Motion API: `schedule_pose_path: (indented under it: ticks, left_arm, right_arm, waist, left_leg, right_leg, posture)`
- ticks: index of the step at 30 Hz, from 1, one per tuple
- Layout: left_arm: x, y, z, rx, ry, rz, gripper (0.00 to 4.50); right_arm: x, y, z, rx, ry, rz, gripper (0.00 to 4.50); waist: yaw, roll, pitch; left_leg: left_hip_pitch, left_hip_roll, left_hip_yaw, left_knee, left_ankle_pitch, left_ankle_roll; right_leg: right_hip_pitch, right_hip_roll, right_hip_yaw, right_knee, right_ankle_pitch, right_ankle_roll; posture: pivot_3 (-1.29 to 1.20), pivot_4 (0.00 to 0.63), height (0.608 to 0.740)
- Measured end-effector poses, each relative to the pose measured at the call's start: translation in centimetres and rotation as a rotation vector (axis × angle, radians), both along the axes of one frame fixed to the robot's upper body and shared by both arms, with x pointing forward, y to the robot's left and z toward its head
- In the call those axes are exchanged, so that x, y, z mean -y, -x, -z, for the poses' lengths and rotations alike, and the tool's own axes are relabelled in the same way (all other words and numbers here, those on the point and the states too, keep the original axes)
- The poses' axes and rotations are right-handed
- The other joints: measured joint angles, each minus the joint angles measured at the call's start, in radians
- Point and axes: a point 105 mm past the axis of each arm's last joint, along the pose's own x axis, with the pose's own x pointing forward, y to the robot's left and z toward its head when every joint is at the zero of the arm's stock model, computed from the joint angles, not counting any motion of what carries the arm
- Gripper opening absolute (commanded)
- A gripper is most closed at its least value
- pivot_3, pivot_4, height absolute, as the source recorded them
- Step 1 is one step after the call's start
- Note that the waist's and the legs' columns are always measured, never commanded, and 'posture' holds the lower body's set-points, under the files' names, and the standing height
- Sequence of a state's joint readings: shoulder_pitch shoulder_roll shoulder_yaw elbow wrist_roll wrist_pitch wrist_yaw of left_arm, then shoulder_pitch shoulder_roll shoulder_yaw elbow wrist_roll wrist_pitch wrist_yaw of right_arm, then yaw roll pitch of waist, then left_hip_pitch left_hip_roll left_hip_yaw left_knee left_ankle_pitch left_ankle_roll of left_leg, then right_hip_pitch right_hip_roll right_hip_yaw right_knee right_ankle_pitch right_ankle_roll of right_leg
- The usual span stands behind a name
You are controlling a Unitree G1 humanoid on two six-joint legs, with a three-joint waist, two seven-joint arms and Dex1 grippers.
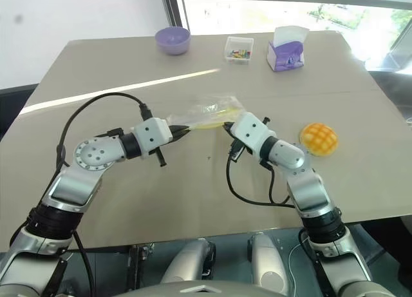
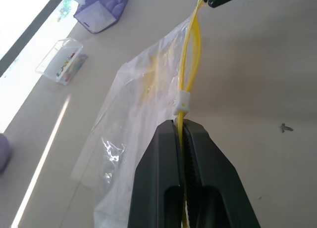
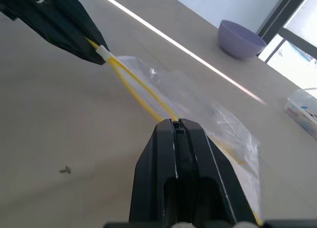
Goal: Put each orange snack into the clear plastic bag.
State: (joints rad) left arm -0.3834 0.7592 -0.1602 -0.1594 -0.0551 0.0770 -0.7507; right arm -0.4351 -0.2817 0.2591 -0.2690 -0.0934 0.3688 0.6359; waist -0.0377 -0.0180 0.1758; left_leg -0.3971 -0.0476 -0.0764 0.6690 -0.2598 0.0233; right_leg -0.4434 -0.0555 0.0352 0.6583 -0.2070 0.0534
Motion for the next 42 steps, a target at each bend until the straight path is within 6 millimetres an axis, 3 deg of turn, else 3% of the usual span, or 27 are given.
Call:
schedule_pose_path:
  ticks: [16, 42]
  left_arm:
    - [0.4, 0.1, 0.2, 0.004, -0.013, 0.008, 0.0]
    - [0.5, 0.3, -0.1, 0.002, -0.011, 0.016, 0.0]
  right_arm:
    - [-2.1, -0.5, 0.6, -0.021, 0.003, -0.044, 0.03]
    - [-2.3, -0.8, 1.1, -0.083, -0.02, -0.053, 0.03]
  waist:
    - [-0.001, 0.0, 0.0]
    - [-0.001, 0.0, 0.0]
  left_leg:
    - [0.001, 0.0, -0.001, 0.001, 0.0, 0.0]
    - [0.001, 0.0, -0.001, 0.001, 0.0, 0.0]
  right_leg:
    - [0.0, 0.0, 0.0, 0.002, 0.0, 0.0]
    - [0.0, 0.0, 0.0, 0.002, 0.0, 0.0]
  posture:
    - [0.0, 0.15, 0.74]
    - [0.0, 0.15, 0.74]
